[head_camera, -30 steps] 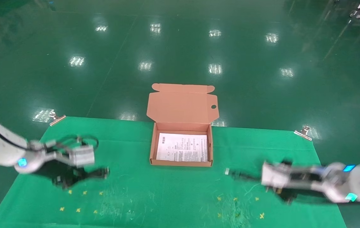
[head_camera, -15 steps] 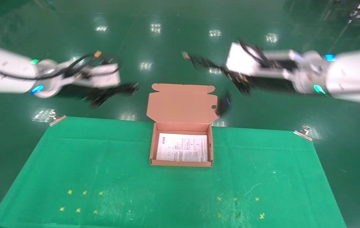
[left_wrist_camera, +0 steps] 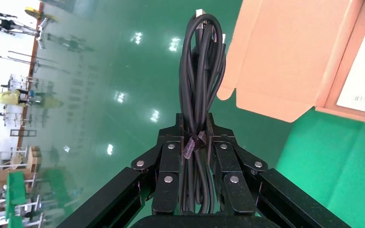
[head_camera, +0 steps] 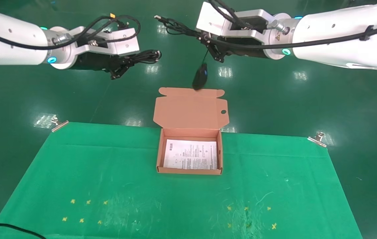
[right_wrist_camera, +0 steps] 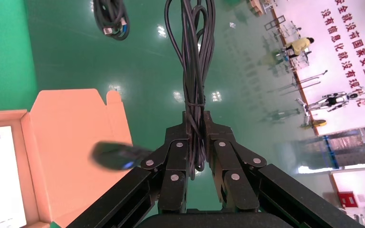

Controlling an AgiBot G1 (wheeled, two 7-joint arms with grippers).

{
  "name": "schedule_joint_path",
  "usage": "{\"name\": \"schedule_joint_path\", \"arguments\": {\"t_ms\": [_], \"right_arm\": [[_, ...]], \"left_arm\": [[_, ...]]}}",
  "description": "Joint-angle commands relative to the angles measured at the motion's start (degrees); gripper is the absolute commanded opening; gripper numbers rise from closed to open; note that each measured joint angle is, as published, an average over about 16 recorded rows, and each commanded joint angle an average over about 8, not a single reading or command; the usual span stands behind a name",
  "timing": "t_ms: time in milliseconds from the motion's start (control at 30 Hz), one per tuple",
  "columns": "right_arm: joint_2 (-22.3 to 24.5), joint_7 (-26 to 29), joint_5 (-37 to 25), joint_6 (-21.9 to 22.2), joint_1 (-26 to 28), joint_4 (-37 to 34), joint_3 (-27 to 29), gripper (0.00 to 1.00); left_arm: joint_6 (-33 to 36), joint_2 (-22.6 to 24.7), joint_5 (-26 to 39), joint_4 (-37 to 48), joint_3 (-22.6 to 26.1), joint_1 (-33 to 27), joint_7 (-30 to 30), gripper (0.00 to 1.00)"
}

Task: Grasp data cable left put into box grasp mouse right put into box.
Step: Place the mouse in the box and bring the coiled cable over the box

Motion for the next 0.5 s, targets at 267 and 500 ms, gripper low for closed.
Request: {"name": "schedule_joint_path", "arguments": {"t_ms": [267,500], "right_arm": [[-0.3,0.2,0.5,-0.8,-2.0,-0.4,-0.6,0.0],[-1.9,1.2,0.1,-1.2,-4.8,-2.2,-1.8,0.0]], "left_arm": [[1.3,-1.7,1.1,-1.1,0.7,1.2,-0.2,0.0],[4.0,-4.3,3.4,-3.4,2.0,2.9,-1.2,0.0]]}}
